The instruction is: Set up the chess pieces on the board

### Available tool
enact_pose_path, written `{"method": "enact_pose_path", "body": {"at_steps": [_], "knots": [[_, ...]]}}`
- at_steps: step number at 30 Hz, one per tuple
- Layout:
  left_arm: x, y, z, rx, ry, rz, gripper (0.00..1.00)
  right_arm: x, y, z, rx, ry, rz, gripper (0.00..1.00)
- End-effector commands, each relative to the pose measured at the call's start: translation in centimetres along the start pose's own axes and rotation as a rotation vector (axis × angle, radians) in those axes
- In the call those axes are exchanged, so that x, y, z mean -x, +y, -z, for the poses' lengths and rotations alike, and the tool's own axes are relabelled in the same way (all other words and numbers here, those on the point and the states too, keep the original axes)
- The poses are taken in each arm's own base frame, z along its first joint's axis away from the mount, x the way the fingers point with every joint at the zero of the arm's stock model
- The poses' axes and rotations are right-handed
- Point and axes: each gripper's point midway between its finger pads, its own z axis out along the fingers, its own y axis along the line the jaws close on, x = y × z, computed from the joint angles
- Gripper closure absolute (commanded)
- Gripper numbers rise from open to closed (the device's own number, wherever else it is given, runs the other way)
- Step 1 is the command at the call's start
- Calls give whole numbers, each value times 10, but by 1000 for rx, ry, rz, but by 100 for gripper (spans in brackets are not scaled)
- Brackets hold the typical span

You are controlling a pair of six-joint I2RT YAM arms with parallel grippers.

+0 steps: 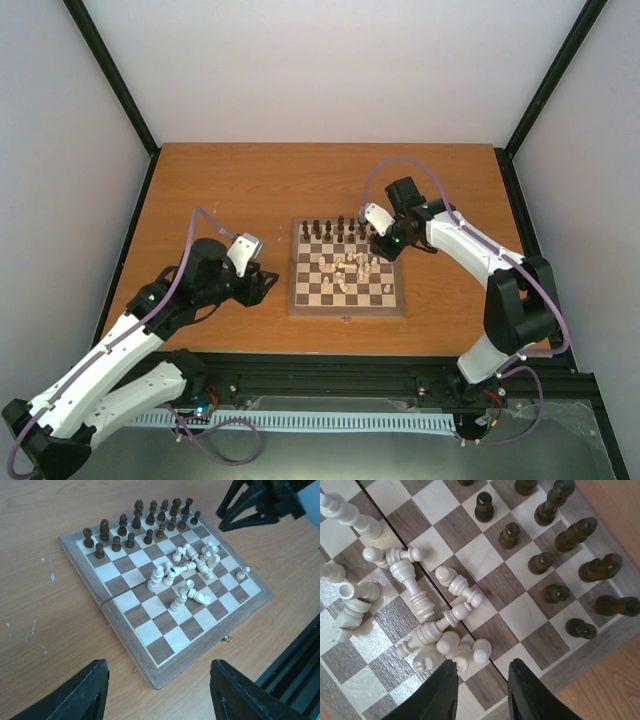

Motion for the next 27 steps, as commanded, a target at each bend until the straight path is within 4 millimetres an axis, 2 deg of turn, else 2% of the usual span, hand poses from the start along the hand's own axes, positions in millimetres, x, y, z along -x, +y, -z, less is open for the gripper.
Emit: {"method": "enact_pose_path", "body": {"at_steps": [1, 4, 9, 17, 22, 27], "knots": [[10, -6, 0, -26, -50, -34, 42, -3, -2, -16, 4, 25, -36, 71], [4, -8, -10, -39, -3, -29, 41, -10, -5, -22, -18, 44, -36, 71], [-4, -10, -23, -55, 65, -29, 44, -17, 1, -28, 13, 59, -39, 73], [-4, -11, -21, -65, 56, -29, 44, -21, 4, -37, 42, 83, -49, 79], [-4, -11, -22, -66, 58, -29, 43, -20, 5, -36, 48, 78, -50, 79], [-3, -11, -21, -65, 55, -29, 43, -18, -2, -36, 12, 80, -65, 79]]}}
